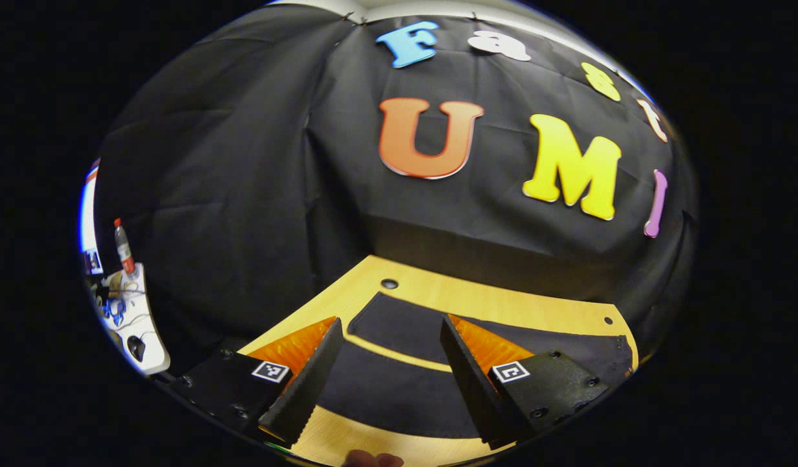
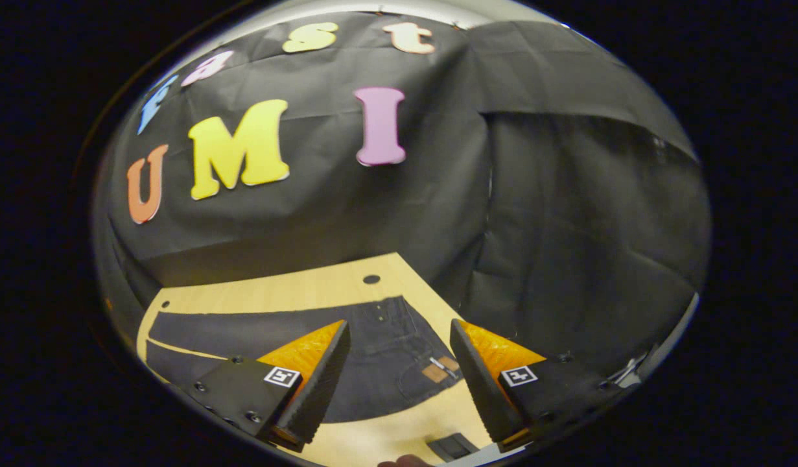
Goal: Grasp the waist and the cuffs of the jeans and fold them to make the two legs overlap; first hold the waist and fold one-third of the jeans toward the cuffs, then hold the cuffs and fold the remaining one-third in the same direction to finish folding.
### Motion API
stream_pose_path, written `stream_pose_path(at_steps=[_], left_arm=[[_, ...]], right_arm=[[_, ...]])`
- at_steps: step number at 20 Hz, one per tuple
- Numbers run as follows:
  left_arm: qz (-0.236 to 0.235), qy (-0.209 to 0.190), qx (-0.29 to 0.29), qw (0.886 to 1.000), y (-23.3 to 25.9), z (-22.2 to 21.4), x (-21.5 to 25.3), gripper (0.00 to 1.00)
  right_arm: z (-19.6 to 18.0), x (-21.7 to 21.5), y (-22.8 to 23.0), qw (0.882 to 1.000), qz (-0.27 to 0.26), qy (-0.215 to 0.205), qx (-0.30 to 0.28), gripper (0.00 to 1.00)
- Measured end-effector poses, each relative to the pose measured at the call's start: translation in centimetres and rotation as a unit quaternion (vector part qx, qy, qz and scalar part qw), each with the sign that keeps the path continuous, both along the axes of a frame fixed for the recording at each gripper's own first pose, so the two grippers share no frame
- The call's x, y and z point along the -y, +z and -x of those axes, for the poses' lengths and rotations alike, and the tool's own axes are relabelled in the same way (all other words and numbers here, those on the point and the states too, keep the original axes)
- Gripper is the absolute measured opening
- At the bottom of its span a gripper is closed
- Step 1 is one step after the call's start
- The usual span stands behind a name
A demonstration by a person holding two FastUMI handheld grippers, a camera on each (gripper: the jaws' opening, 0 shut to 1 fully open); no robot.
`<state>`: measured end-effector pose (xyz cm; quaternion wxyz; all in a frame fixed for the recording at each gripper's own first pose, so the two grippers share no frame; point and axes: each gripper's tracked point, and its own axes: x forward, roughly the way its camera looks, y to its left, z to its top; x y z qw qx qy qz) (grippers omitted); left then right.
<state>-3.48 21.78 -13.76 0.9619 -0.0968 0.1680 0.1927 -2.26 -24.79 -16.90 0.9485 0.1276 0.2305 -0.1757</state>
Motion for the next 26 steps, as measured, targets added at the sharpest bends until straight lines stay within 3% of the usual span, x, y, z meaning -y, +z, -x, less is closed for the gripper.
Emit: stream_pose_path(at_steps=[3,5,6,7,10,14,16,19,25,26], left_arm=[[0.074,0.029,-0.022,0.997,-3.6,1.6,-1.2,0.99],[0.170,0.048,-0.032,0.984,-6.8,2.2,-0.8,0.99],[0.220,0.063,-0.033,0.973,-7.9,2.2,-0.2,0.99],[0.269,0.088,-0.035,0.959,-8.9,2.3,0.2,0.99],[0.384,0.159,-0.023,0.909,-11.9,2.5,-0.3,0.99],[0.450,0.202,-0.010,0.870,-14.1,1.6,-1.6,0.99],[0.470,0.217,-0.005,0.856,-15.0,2.2,-2.1,0.99],[0.476,0.232,-0.006,0.849,-16.1,1.4,-2.7,1.00],[0.463,0.232,-0.008,0.856,-16.9,-0.4,-3.6,0.98],[0.461,0.233,-0.007,0.856,-16.9,-0.5,-3.7,0.98]], right_arm=[[0.6,0.3,-5.7,0.987,-0.152,-0.016,-0.046,0.98],[0.8,0.1,-9.0,0.967,-0.236,-0.046,-0.080,0.98],[0.8,0.1,-10.2,0.959,-0.262,-0.063,-0.087,0.93],[0.7,0.1,-11.3,0.953,-0.278,-0.076,-0.090,0.98],[1.2,0.5,-13.3,0.942,-0.309,-0.090,-0.095,0.98],[0.8,0.6,-15.3,0.931,-0.332,-0.100,-0.116,0.98],[0.5,0.7,-16.2,0.926,-0.340,-0.110,-0.123,0.98],[0.5,1.0,-17.3,0.920,-0.346,-0.127,-0.133,0.98],[-0.5,1.9,-19.7,0.913,-0.351,-0.151,-0.146,0.98],[-1.0,2.1,-19.8,0.912,-0.353,-0.152,-0.143,0.93]])
